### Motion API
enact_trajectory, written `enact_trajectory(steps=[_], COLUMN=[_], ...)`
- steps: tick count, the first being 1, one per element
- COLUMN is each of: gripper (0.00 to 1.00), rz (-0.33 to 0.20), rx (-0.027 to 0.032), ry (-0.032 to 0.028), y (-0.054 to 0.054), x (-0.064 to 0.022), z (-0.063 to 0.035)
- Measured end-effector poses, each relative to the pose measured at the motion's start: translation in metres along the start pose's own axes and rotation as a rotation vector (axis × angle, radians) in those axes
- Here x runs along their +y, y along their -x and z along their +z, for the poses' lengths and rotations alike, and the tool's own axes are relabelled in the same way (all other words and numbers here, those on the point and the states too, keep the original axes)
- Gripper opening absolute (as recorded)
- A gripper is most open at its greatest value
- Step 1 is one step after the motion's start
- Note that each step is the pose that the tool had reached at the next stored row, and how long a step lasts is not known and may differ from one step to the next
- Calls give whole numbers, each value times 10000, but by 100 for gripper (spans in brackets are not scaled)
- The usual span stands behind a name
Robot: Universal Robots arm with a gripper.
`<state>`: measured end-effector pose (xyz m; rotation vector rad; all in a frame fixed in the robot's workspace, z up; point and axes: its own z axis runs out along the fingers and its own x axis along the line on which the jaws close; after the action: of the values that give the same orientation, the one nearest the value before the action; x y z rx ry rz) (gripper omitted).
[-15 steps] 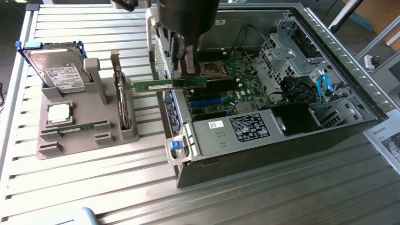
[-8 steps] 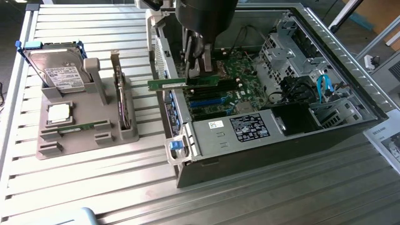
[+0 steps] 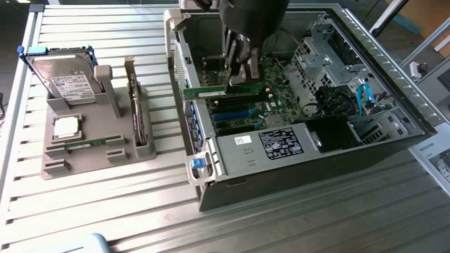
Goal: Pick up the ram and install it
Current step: 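Pick up the ram and move it above insertion slot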
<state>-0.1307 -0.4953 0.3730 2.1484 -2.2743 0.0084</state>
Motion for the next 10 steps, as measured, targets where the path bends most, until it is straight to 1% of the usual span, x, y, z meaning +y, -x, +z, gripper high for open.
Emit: enact_trajectory(steps=[5,7,9,10], gripper=[14,14,14,14], rz=[0,0,0,0], rx=[0,0,0,0], ry=[0,0,0,0], y=[7,11,17,18], x=[-127,-198,-291,-320], z=[-1,-1,-2,-2])
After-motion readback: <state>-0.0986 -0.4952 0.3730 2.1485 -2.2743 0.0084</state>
